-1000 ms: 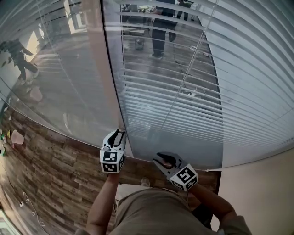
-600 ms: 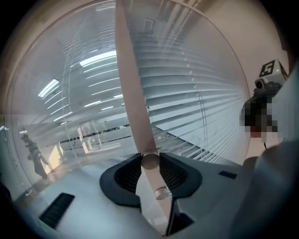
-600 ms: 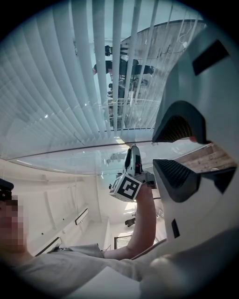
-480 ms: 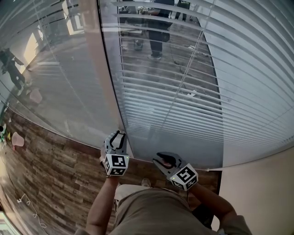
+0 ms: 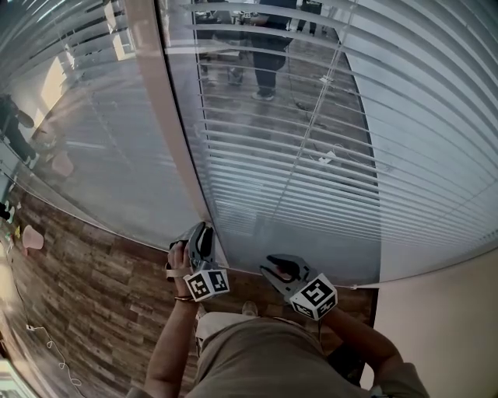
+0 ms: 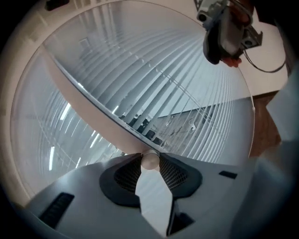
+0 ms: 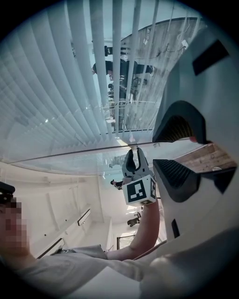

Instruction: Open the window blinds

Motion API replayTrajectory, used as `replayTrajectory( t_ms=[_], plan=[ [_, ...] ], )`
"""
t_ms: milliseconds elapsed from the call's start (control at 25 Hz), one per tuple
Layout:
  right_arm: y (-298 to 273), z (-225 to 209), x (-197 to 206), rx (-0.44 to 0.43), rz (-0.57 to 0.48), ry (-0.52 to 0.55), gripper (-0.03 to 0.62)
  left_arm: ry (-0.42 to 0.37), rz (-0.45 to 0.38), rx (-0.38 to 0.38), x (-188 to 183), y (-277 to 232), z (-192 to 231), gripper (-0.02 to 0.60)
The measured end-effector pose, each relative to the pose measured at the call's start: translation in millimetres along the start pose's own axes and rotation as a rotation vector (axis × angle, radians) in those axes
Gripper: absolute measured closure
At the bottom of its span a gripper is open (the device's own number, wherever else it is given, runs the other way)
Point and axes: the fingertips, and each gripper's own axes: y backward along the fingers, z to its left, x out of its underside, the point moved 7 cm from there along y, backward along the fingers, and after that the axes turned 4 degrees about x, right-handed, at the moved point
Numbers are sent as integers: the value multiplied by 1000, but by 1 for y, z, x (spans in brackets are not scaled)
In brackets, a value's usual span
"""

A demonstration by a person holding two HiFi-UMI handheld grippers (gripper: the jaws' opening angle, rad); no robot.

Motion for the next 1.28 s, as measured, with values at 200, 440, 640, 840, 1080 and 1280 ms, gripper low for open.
replayTrajectory(
  t_ms=[200, 440, 640, 840, 1080, 1280],
  plan=[
    [3, 0, 1, -4, 2, 0, 473, 159, -49, 62, 3, 5, 4, 446],
    [3, -2, -2, -8, -1, -2, 473, 1130, -234, 339, 29, 3, 24, 357],
    [-4, -1, -2, -21, -7, 0, 473, 1427, -255, 422, 45, -8, 21, 354],
    [-6, 2, -2, -23, -9, -3, 473, 1534, -258, 460, 49, -11, 17, 364],
    [-6, 0, -3, -24, -14, -8, 473, 1470, -257, 454, 38, -13, 22, 443],
    [-4, 5, 2, -20, -9, -7, 473, 1308, -203, 410, 36, -8, 21, 445]
  ],
)
